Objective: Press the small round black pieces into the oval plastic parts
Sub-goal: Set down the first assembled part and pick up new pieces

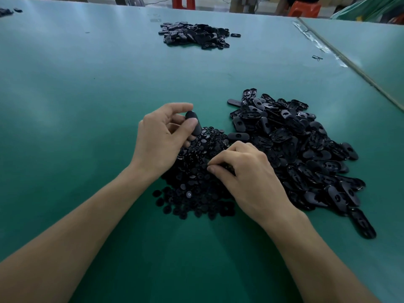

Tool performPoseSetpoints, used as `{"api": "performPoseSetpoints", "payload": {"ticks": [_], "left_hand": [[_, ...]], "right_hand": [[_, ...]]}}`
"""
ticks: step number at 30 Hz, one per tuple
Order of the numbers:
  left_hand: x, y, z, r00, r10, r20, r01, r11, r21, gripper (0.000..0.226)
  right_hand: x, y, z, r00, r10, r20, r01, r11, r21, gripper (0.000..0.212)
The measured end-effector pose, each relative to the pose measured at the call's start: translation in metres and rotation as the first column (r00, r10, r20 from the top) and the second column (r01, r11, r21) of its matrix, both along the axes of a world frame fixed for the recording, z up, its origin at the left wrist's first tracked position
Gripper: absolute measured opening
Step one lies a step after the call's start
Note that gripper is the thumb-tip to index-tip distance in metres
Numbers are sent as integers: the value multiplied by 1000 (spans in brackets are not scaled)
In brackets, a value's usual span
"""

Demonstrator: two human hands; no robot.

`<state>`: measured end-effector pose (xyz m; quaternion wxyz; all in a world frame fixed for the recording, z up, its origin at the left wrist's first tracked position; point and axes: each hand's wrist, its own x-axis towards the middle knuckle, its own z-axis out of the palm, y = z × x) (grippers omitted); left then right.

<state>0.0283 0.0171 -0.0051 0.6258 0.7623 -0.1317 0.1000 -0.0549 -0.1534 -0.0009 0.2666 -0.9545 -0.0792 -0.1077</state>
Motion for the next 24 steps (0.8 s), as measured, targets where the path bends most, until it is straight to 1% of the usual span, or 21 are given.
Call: {"api": "performPoseSetpoints", "payload": {"ticks": [3, 6, 8, 10, 13, 19, 22, 24], "left_hand": [[-5, -6, -1, 997, -41, -60, 34, 993, -114, 23], [-8, -9, -2, 992, -94, -90, 74, 976, -204, 18], [-10, -10, -3, 989, -110, -99, 84, 967, -240, 15], [-11, -10, -4, 992, -98, -77, 77, 968, -240, 15], [-13, -10, -4, 996, -85, -29, 76, 969, -235, 16], [-13, -11, -5, 997, -77, -5, 73, 963, -258, 18], [-8, -8, -5, 1000, 3, 27, 4, 967, -254, 15], [1, 1, -4, 994, 105, 33, -94, 964, -248, 12]], "right_hand": [[0, 0, 2, 999, -6, 33, 4, 998, 68, 13], [1, 1, 2, 1000, 0, 31, -5, 986, 168, 13], [1, 1, 1, 999, -2, 36, -6, 972, 233, 12], [2, 2, 1, 996, -17, 82, -6, 960, 280, 8], [3, 2, 1, 987, -49, 155, 4, 962, 273, 4], [2, 1, 1, 981, -77, 178, 26, 962, 273, 17], [2, 0, 1, 980, -90, 178, 43, 966, 254, 13], [3, -2, 0, 982, -101, 161, 60, 969, 240, 11]]}}
